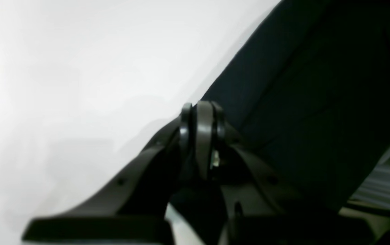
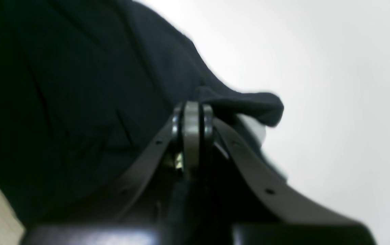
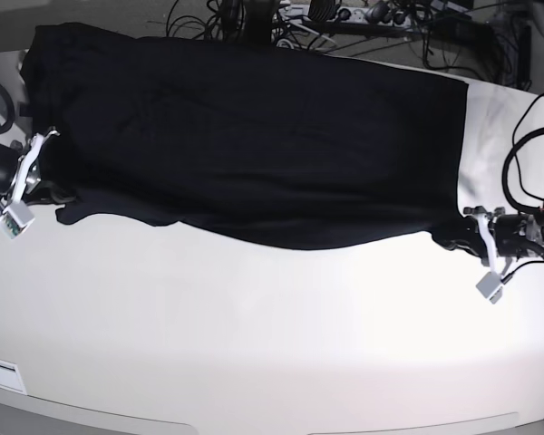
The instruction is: Fold the T-shirt properly
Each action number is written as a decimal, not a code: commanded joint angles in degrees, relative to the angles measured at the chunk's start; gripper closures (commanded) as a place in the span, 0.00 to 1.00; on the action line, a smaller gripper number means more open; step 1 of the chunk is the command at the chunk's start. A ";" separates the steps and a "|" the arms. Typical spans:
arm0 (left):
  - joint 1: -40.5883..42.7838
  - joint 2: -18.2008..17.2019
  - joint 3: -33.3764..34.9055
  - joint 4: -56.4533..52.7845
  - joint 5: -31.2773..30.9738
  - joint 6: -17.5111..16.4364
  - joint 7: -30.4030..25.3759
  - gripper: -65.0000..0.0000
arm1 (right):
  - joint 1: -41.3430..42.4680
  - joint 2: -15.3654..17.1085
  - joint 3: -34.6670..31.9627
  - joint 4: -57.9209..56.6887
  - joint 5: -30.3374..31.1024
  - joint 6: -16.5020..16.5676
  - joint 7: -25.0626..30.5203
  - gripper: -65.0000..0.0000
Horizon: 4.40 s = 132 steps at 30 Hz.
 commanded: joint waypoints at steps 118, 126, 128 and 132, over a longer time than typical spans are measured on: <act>9.70 -8.35 -0.57 15.91 -8.93 0.39 9.18 0.53 | -10.73 -16.98 12.28 1.20 9.20 0.06 -5.11 1.00; 9.70 -8.35 -0.57 15.91 -8.93 0.35 7.50 0.53 | -16.24 -13.25 12.28 8.83 11.04 0.06 -6.62 1.00; 9.68 -8.35 -0.57 15.91 -8.93 0.37 7.48 0.53 | -17.92 -13.16 12.28 11.45 11.04 0.06 -7.26 1.00; 9.68 -8.35 -0.57 15.91 -8.93 0.35 7.48 0.53 | -21.49 -12.74 12.28 14.73 10.97 0.06 -8.55 1.00</act>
